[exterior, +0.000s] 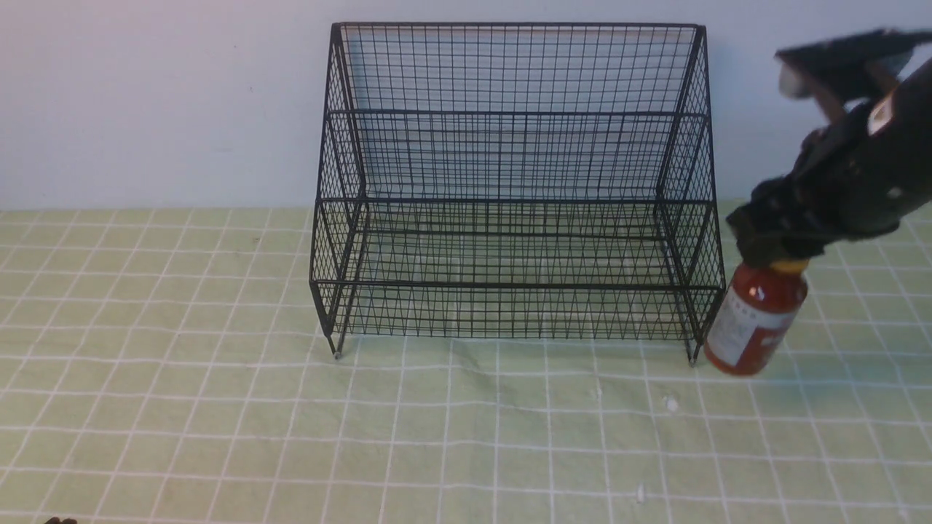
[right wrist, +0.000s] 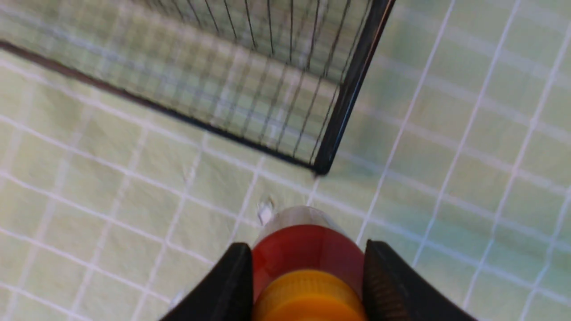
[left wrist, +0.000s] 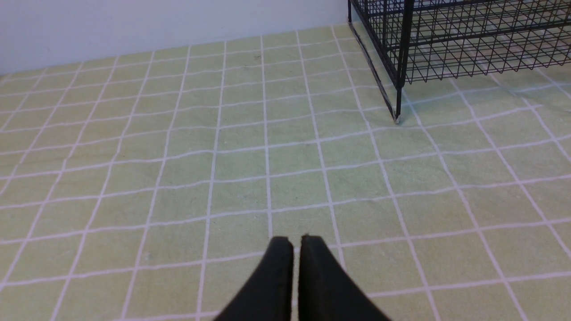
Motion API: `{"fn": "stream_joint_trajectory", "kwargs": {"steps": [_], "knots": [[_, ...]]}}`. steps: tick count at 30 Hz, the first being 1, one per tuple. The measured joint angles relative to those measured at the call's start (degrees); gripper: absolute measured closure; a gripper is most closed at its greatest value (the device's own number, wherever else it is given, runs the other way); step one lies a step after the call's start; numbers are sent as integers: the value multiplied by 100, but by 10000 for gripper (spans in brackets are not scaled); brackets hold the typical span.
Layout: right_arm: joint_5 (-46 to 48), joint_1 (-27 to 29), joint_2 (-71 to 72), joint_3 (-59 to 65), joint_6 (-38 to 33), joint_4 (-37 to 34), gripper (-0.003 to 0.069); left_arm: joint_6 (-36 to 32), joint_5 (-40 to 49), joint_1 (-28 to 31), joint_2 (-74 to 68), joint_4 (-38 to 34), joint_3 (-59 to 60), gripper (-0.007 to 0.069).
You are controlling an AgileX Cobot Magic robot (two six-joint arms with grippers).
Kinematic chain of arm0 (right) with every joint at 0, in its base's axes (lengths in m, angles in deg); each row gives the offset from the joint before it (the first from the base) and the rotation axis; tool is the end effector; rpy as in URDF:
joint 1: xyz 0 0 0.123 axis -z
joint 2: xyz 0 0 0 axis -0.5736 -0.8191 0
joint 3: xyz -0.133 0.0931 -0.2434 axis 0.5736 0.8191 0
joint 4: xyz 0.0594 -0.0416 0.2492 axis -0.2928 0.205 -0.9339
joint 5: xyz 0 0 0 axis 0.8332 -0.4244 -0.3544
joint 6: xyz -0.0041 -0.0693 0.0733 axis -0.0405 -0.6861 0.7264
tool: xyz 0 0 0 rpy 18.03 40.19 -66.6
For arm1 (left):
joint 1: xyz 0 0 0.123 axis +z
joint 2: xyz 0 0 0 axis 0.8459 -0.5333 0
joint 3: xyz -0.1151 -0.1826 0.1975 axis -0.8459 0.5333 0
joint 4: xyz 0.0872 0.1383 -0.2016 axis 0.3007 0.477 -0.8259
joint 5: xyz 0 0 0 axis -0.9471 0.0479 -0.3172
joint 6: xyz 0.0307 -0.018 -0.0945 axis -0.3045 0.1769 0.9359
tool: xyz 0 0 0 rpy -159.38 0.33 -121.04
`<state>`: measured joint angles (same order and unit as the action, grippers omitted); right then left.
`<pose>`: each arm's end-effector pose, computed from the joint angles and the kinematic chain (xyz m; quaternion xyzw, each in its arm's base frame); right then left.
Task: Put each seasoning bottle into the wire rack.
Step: Use the right arm to grab the condiment bottle closest to it, then use the right arm to put the condiment bottle back on the shelf
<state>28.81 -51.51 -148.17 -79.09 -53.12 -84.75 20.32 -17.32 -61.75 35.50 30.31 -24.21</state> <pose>0.2970 0.0917 0.3452 -0.1524 0.9642 0.0464 0.2121 0.0621 -0.0068 0.1677 0.0544 0.8037 -0.0166 0.5923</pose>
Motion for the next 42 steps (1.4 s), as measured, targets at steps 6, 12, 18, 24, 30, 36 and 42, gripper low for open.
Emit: {"fn": "stream_joint_trajectory", "kwargs": {"steps": [6, 12, 18, 24, 30, 36, 42], "knots": [[166, 0, 52, -1049, -39, -151, 365, 0, 0, 0, 0, 0, 0, 621], [136, 0, -658, -1947, -253, -506, 365, 0, 0, 0, 0, 0, 0, 621], [-176, 0, -1523, -2342, -382, -633, 364, 0, 0, 0, 0, 0, 0, 621], [-598, -17, -1868, -2503, -405, -705, 364, 0, 0, 0, 0, 0, 0, 621], [-675, -131, -1884, -2547, -409, -559, 364, 0, 0, 0, 0, 0, 0, 621], [-118, -281, -1571, -2479, -450, -360, 364, 0, 0, 0, 0, 0, 0, 621], [599, -286, -1244, -2421, -450, -347, 364, 0, 0, 0, 0, 0, 0, 621]]}}
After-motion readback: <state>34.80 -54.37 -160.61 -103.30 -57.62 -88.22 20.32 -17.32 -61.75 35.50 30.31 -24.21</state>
